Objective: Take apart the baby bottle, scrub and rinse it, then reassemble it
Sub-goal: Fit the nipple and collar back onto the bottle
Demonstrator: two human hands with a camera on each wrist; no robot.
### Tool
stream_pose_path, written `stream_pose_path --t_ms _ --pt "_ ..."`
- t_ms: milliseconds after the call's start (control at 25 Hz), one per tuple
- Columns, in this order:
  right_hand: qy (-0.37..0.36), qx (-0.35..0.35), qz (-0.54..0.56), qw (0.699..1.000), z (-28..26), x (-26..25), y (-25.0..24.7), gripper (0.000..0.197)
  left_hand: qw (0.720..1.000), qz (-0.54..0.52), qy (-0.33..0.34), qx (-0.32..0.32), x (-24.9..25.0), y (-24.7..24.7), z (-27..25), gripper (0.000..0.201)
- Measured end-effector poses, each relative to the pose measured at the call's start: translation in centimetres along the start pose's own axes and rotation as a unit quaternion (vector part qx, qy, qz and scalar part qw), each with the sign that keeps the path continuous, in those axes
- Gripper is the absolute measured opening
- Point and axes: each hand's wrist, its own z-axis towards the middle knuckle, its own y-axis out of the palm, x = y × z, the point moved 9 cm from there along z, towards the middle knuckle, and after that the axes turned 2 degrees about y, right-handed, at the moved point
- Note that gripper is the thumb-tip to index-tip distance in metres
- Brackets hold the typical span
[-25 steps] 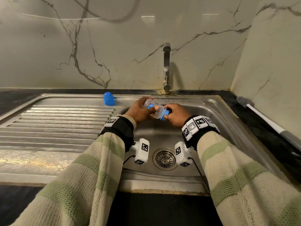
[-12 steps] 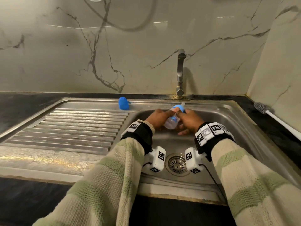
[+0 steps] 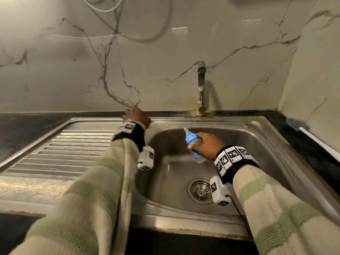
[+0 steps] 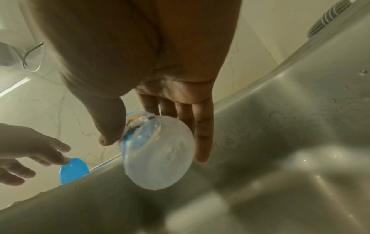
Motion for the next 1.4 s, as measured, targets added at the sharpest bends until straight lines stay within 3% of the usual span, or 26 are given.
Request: stream_pose_path --t_ms 80,200,320,400,520,640,720,840,920,1000,1120,1400 --pt "0.001 -0.008 0.014 1.000 0.3 0.2 0.3 0.046 0.997 0.067 0.003 -0.042 -1.1 0.8 2.9 0.057" --pt "-0.001 -0.021 0.040 0.999 0.2 0.1 0.5 0.047 0.981 0.145 0.044 -0.122 -1.0 1.9 5.5 0.045" --pt "-0.007 -0.016 0.035 0.999 0.3 0.2 0.2 0.049 0.976 0.160 0.046 -0.142 -0.7 2.6 6.9 0.040" --pt "-0.004 -0.016 0.042 0.999 0.3 0.4 0.0 0.051 0.979 0.156 0.067 -0.114 1.6 0.9 6.0 0.033" --pt "0.010 -0.006 0.047 0.999 0.1 0.5 -0.6 0.052 0.991 0.007 0.132 -0.031 7.8 -4.1 0.2 0.032" --pt "0.016 0.024 0.043 0.999 -0.6 0.2 -2.1 0.046 0.967 -0.209 0.147 -0.004 11.1 -4.7 -5.5 0.038" --pt "0.023 0.043 0.049 0.998 -1.4 0.6 -3.0 0.041 0.940 -0.318 0.119 -0.021 10.7 -1.6 -8.4 0.038" --pt "0.021 0.054 0.053 0.997 -2.9 1.1 -4.0 0.037 0.913 -0.401 0.039 -0.067 8.6 3.2 -10.8 0.029" --pt "0.008 0.047 0.033 0.998 -3.2 1.0 -4.0 0.037 0.872 -0.477 -0.009 -0.114 8.5 5.2 -11.4 0.016" --pt "-0.005 0.045 0.036 0.998 -2.8 1.0 -3.9 0.040 0.853 -0.497 -0.020 -0.158 8.9 6.6 -11.3 0.019" --pt "-0.020 0.048 0.025 0.998 -1.7 1.3 -3.8 0.041 0.829 -0.534 -0.038 -0.161 8.2 7.8 -10.3 0.037" --pt "-0.039 0.028 0.040 0.998 -0.3 0.7 -2.2 0.033 0.826 -0.520 -0.048 -0.211 8.0 10.8 -10.7 0.036"
